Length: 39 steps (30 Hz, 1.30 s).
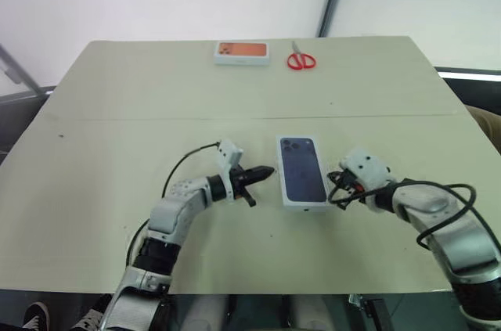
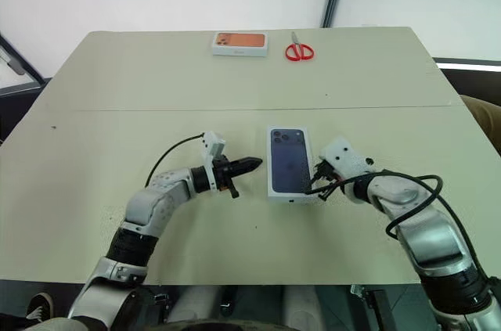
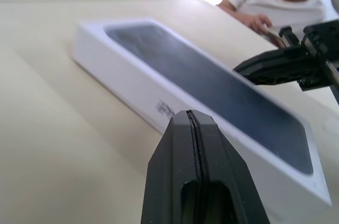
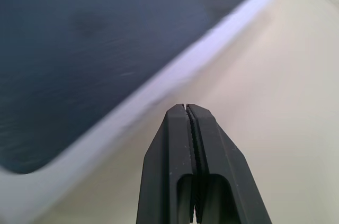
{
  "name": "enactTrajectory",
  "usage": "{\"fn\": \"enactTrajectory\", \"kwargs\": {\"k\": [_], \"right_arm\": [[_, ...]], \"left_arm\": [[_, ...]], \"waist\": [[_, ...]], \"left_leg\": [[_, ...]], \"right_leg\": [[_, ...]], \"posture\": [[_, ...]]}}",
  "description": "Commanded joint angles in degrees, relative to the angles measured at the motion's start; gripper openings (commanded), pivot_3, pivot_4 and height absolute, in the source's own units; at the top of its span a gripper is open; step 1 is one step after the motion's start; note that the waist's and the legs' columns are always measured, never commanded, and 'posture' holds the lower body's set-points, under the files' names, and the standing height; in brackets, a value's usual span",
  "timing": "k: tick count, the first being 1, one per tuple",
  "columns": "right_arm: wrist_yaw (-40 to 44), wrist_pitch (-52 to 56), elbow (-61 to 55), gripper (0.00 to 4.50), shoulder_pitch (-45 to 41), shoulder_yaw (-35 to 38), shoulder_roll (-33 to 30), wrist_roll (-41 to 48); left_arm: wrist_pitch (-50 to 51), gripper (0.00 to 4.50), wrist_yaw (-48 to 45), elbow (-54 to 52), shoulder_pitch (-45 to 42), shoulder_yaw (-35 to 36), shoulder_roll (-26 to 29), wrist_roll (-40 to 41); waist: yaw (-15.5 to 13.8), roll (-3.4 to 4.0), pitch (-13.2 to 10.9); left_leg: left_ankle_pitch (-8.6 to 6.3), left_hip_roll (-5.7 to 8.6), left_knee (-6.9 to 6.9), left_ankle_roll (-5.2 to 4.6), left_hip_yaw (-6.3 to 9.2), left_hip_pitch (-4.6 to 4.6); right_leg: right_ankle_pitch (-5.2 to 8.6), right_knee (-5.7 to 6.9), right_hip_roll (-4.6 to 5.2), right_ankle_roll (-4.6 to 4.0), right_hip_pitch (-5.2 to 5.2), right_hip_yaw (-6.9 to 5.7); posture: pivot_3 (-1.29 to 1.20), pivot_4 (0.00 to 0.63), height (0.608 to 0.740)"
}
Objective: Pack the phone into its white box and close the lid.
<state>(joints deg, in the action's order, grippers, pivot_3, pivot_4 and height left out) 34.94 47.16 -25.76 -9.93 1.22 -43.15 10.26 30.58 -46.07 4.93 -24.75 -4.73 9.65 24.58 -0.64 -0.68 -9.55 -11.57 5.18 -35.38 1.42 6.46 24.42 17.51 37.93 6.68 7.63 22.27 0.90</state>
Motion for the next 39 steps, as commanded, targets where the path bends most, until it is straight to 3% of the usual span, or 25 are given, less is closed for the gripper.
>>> {"fn": "enactTrajectory", "kwargs": {"k": [1,8,13,18,23,26,33,39], "right_arm": [[-0.89,-2.31,0.64,0.05,-2.82,2.51,0.30,0.14],[-1.55,-0.68,-1.57,0.05,-5.43,1.60,5.59,3.63],[0.86,-1.35,-6.26,0.05,0.76,-5.04,3.49,2.50],[-0.54,-1.97,-6.61,0.05,3.74,-8.06,3.43,0.52],[-1.38,-0.45,-5.00,0.05,0.66,-4.43,6.89,3.55],[1.44,-0.61,-4.78,0.95,-1.04,0.48,8.55,9.42],[7.91,-8.10,-3.84,4.48,1.10,5.48,6.58,13.92],[15.76,-9.22,-3.30,4.50,5.78,11.31,2.00,20.09]], "left_arm": [[0.20,0.00,0.58,0.79,-3.44,2.38,-1.73,2.99],[-2.88,0.00,0.30,3.61,-5.54,-1.70,-6.66,0.50],[-7.39,0.00,-1.92,5.44,-0.37,-8.53,-4.40,-5.41],[-5.45,0.00,-2.65,5.03,1.65,-8.33,-2.49,-4.65],[-3.61,0.00,-3.50,5.61,0.02,-5.76,-2.01,-1.94],[-2.38,0.87,-3.40,2.43,-1.68,-2.49,-0.03,0.13],[-1.09,4.39,-10.35,-4.25,1.43,3.53,13.83,3.19],[-2.89,4.46,-15.34,-7.11,10.42,10.81,25.38,4.50]], "waist": [[-0.08,0.00,0.00],[-0.03,-0.01,0.00],[0.15,0.01,0.01],[0.13,-0.06,0.15],[0.11,-0.09,0.17],[0.09,-0.14,0.13],[0.46,-0.12,0.11],[0.48,-0.12,0.08]], "left_leg": [[0.00,0.01,0.00,0.00,0.00,0.00],[0.00,0.01,0.01,0.00,-0.01,0.01],[0.00,0.01,0.03,0.00,-0.01,0.00],[0.00,-0.02,0.02,0.01,0.02,-0.13],[0.00,-0.03,0.03,0.00,0.03,-0.17],[0.00,-0.01,0.02,0.00,0.03,-0.09],[0.00,-0.03,0.13,0.01,0.02,-0.04],[0.00,-0.05,0.14,0.01,0.01,-0.04]], "right_leg": [[0.00,0.00,0.00,0.00,0.00,0.00],[0.00,-0.01,0.00,0.01,0.00,0.00],[0.00,-0.01,0.00,0.01,0.01,0.01],[0.00,0.00,-0.02,0.00,-0.14,0.00],[0.01,-0.01,-0.03,0.00,-0.17,0.00],[0.01,-0.01,-0.02,0.00,-0.08,0.00],[0.01,-0.01,-0.05,0.00,0.03,0.01],[0.01,-0.03,-0.01,-0.01,0.04,0.04]], "posture": [[0.00,0.150,0.740],[0.00,0.150,0.740],[0.00,0.150,0.740],[0.00,0.150,0.740],[0.00,0.150,0.740],[0.00,0.150,0.740],[0.00,0.150,0.740],[0.00,0.150,0.740]]}}
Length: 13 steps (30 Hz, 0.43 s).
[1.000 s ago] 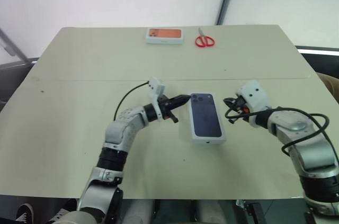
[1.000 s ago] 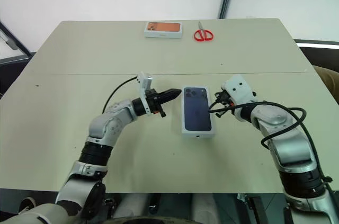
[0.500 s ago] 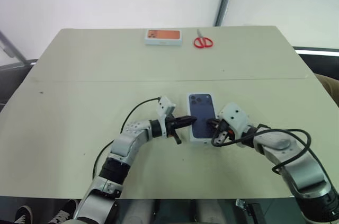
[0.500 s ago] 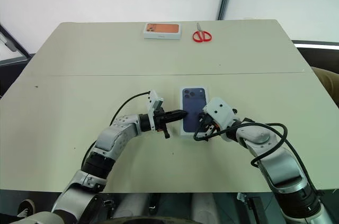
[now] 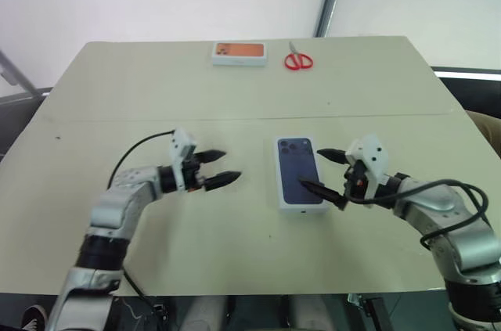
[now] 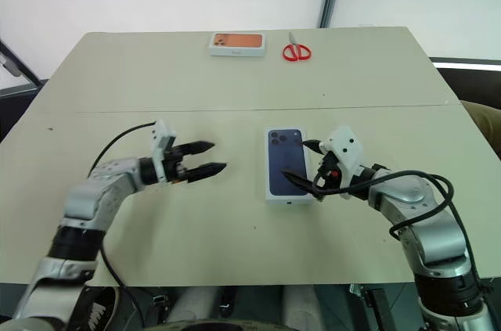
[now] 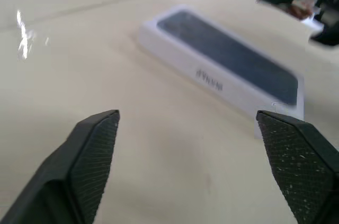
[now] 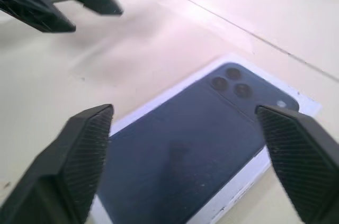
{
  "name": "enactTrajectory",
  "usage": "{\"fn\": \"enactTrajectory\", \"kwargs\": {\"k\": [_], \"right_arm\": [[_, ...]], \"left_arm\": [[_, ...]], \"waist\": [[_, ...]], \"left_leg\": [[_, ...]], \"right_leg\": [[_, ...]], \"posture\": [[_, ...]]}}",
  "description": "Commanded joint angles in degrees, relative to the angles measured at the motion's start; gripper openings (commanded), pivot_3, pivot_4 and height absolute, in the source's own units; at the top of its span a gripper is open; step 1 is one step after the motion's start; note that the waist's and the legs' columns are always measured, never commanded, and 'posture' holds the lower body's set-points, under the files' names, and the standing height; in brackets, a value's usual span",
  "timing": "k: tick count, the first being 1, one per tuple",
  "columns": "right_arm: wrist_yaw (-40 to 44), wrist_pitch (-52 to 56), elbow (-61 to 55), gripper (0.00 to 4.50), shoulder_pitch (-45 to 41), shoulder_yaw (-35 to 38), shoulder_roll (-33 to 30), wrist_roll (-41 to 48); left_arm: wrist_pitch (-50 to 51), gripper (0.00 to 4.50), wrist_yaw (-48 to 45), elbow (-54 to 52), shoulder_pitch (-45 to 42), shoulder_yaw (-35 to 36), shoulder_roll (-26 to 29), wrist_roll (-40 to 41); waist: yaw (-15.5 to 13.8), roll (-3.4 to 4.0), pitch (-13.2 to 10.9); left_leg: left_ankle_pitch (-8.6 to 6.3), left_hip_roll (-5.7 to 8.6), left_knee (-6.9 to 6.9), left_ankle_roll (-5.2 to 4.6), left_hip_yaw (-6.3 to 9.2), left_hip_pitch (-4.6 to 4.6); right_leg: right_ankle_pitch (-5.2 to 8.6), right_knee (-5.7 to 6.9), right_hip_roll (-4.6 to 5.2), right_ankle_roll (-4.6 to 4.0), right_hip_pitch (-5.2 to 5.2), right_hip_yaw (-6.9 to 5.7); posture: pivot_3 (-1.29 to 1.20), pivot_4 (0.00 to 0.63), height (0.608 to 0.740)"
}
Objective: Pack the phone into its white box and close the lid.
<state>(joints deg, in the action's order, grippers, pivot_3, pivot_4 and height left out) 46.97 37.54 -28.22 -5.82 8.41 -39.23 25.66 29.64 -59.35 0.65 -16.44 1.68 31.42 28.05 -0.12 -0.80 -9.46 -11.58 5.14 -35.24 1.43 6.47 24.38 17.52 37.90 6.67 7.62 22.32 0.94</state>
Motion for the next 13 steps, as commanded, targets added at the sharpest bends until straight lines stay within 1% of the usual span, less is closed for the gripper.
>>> {"fn": "enactTrajectory", "kwargs": {"k": [1,3,6,9,11,13], "right_arm": [[5.14,1.67,-0.69,4.50,2.38,6.20,-2.72,7.45],[6.92,1.24,0.24,4.50,3.52,8.71,-4.12,9.35],[9.61,-2.73,2.43,4.50,5.93,10.28,-6.15,7.80],[13.35,-6.55,5.54,4.50,9.30,11.21,-8.52,6.29],[14.58,-9.92,6.96,4.50,10.47,11.21,-9.38,4.71],[14.98,-10.95,8.15,4.50,10.76,11.64,-9.51,4.81]], "left_arm": [[-2.50,4.46,-2.48,-3.03,3.71,6.41,5.20,1.58],[-3.48,4.46,-2.76,-3.94,6.11,8.86,7.05,2.07],[-4.12,4.46,-1.89,-5.62,9.53,10.75,8.28,1.64],[-6.45,4.46,-2.38,-5.31,14.81,12.87,9.71,0.45],[-7.61,4.46,-1.59,-5.87,16.12,13.52,9.61,0.45],[-8.72,4.46,-1.75,-6.80,17.45,14.09,9.94,0.62]], "waist": [[-0.17,0.00,-0.01],[-0.42,0.01,-0.02],[-0.74,0.02,-0.01],[-0.57,0.02,-0.01],[-0.45,0.03,-0.02],[-0.50,0.03,-0.02]], "left_leg": [[0.00,-0.01,0.00,0.00,0.00,0.00],[-0.01,-0.01,-0.01,0.00,0.00,0.00],[-0.02,-0.01,-0.02,0.00,0.00,-0.01],[-0.04,-0.02,0.05,-0.03,0.01,-0.01],[-0.06,-0.05,0.08,-0.05,-0.02,0.00],[-0.05,-0.10,0.07,-0.04,-0.03,0.00]], "right_leg": [[0.00,-0.01,0.01,-0.01,-0.01,0.00],[0.00,-0.02,0.07,-0.02,-0.02,0.00],[0.00,-0.12,0.13,-0.03,-0.09,-0.01],[-0.01,-0.30,0.15,-0.04,-0.14,-0.02],[-0.01,-0.34,0.15,-0.04,-0.11,0.00],[-0.03,-0.33,0.14,-0.08,-0.10,-0.01]], "posture": [[0.00,0.150,0.740],[0.00,0.150,0.740],[0.00,0.150,0.740],[0.00,0.150,0.740],[0.00,0.150,0.740],[0.00,0.150,0.740]]}}
